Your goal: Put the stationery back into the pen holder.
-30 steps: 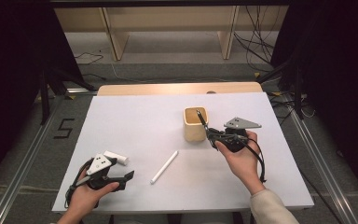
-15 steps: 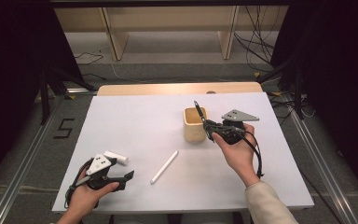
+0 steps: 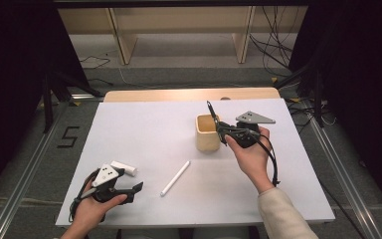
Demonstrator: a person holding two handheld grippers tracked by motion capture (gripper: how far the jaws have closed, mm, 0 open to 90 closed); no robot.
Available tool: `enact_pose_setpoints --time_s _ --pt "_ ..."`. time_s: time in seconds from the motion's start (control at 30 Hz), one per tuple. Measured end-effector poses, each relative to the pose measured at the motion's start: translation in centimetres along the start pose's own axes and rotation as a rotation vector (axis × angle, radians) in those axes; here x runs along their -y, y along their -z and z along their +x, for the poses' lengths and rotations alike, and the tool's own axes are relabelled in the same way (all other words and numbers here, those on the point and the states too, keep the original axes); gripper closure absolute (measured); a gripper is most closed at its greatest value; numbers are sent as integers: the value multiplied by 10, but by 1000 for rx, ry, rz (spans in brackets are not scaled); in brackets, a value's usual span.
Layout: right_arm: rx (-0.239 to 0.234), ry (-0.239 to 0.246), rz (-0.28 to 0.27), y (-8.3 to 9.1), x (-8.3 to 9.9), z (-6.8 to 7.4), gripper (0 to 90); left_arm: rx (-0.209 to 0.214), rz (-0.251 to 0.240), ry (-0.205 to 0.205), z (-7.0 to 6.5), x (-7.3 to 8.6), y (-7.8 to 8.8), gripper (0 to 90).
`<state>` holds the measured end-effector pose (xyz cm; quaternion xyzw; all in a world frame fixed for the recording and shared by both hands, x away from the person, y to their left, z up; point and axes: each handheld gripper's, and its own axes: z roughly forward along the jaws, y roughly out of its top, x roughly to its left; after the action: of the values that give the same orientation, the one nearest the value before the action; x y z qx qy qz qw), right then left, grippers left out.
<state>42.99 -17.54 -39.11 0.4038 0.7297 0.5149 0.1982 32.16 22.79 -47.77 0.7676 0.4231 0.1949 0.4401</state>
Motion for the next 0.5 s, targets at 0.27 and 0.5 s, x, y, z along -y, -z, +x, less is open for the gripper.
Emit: enact_pose_setpoints --time_s 0.27,0.5 --pt "7 -1 -22 -5 -7 0 803 0 0 0 0 0 0 148" --pt "7 -6 -28 -8 -8 0 803 1 0 0 0 0 0 148"
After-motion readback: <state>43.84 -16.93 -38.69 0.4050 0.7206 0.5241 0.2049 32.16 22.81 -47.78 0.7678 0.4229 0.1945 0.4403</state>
